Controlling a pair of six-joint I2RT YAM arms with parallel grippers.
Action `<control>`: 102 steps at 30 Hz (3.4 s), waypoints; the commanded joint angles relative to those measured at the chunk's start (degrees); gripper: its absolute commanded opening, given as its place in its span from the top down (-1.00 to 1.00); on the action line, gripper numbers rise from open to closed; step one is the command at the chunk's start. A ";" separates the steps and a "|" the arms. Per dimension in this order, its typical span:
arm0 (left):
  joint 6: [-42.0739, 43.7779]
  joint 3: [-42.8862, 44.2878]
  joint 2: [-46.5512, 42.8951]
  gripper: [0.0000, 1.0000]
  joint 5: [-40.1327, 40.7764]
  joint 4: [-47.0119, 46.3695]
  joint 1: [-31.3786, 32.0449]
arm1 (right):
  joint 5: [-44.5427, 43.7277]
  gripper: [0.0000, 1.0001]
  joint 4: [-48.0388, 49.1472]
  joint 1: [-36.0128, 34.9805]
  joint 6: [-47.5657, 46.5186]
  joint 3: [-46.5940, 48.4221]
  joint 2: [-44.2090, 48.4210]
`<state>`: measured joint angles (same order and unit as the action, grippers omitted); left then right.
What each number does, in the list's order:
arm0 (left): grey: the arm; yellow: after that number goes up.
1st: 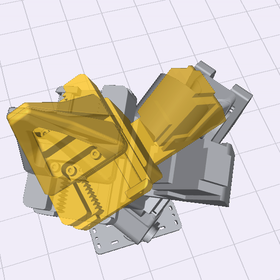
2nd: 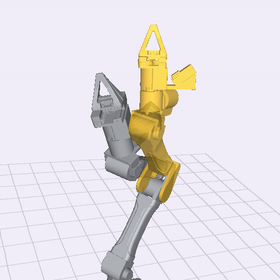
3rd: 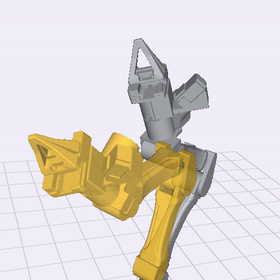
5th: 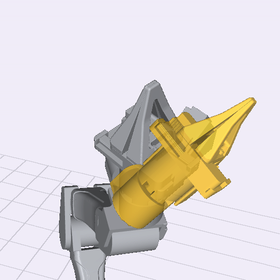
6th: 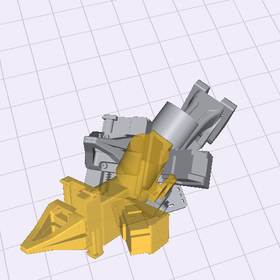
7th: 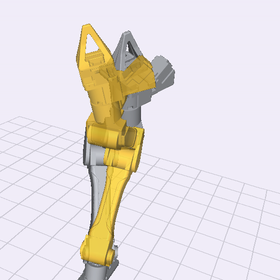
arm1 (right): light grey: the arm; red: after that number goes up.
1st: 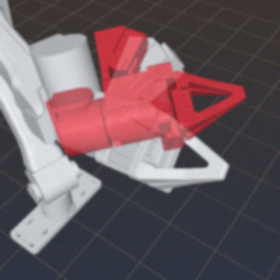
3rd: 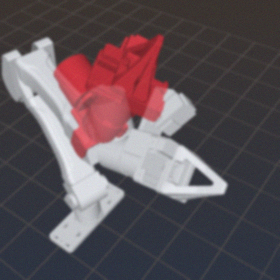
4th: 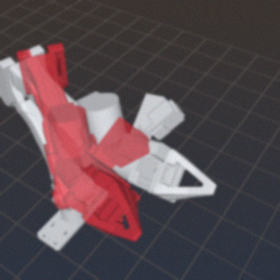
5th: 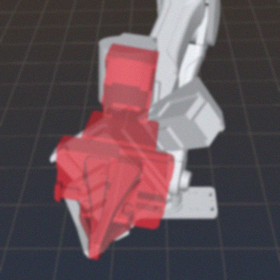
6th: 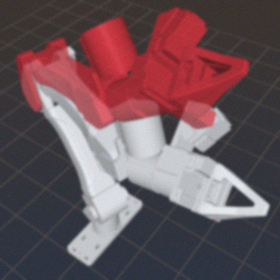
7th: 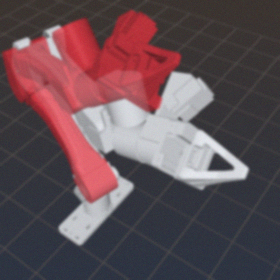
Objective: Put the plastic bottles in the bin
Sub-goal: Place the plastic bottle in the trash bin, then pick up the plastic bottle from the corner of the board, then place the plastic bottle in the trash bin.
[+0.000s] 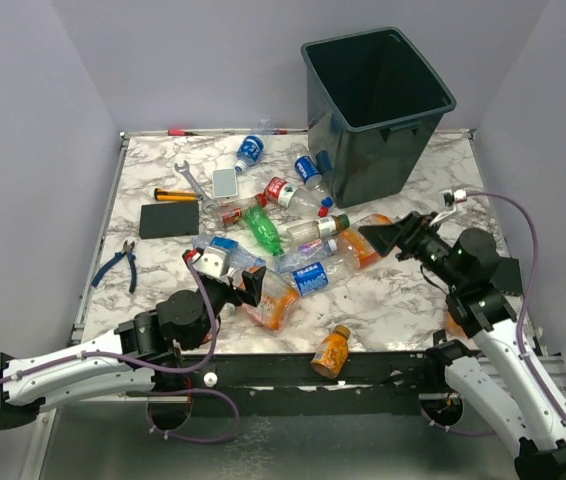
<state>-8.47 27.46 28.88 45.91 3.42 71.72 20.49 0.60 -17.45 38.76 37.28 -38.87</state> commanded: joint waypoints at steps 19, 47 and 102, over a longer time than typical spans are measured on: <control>-20.39 15.77 34.99 -0.98 -29.63 14.85 8.20 | -11.93 -0.81 -20.11 -0.02 10.19 -17.83 18.25; -19.40 21.86 62.95 -0.66 -34.81 10.89 12.09 | -10.84 -0.79 -24.73 -0.09 10.97 -19.08 19.26; -1.90 1.06 6.71 0.47 -49.53 -15.21 -21.71 | -32.72 -0.67 7.62 -44.59 -9.71 10.45 -13.36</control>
<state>-10.22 28.69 35.79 -2.11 -9.28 50.30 -6.04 3.97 -57.52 32.40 46.76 -50.81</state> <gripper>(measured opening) 0.626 0.833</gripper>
